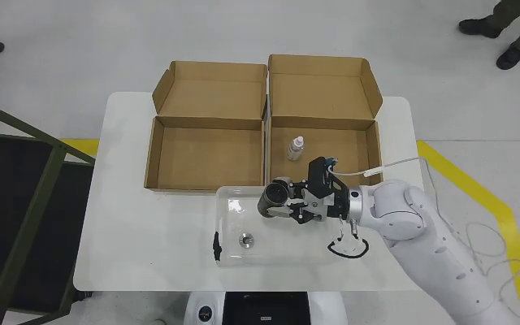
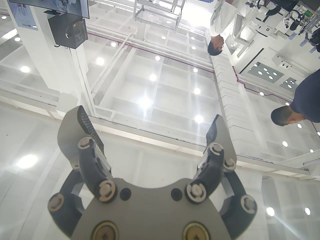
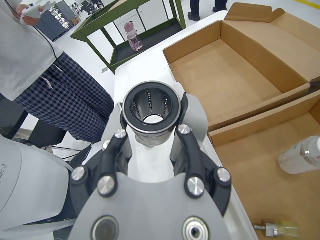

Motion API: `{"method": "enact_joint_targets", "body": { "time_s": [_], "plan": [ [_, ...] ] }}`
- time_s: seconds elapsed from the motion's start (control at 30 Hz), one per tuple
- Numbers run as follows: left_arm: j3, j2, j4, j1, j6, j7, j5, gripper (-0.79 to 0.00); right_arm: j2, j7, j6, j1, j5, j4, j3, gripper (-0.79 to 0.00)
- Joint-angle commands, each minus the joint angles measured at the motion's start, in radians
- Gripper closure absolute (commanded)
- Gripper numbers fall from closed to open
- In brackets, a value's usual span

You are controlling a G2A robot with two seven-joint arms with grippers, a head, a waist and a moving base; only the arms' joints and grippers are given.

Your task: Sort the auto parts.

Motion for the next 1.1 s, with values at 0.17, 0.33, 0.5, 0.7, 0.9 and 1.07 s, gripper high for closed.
{"method": "enact_joint_targets", "body": {
  "time_s": [0.17, 0.33, 0.5, 0.7, 0.9, 1.07],
  "plan": [
    [0.0, 0.0, 0.0, 0.0, 0.0, 0.0, 0.0, -0.785, 0.0, 0.0, 0.0, 0.0, 0.0, 0.0, 0.0, 0.0],
    [0.0, 0.0, 0.0, 0.0, 0.0, 0.0, 0.0, -0.785, 0.0, 0.0, 0.0, 0.0, 0.0, 0.0, 0.0, 0.0],
    [0.0, 0.0, 0.0, 0.0, 0.0, 0.0, 0.0, -0.785, -0.011, -0.04, 0.025, 0.012, -0.006, 0.013, -0.029, 0.0],
    [0.0, 0.0, 0.0, 0.0, 0.0, 0.0, 0.0, -0.785, -0.034, -0.093, 0.058, 0.073, -0.032, 0.061, -0.079, 0.0],
    [0.0, 0.0, 0.0, 0.0, 0.0, 0.0, 0.0, -0.785, -0.063, -0.173, 0.113, 0.144, -0.094, 0.116, -0.13, 0.0],
    [0.0, 0.0, 0.0, 0.0, 0.0, 0.0, 0.0, -0.785, -0.088, -0.226, 0.152, 0.191, -0.131, 0.161, -0.175, 0.0]
  ]
}}
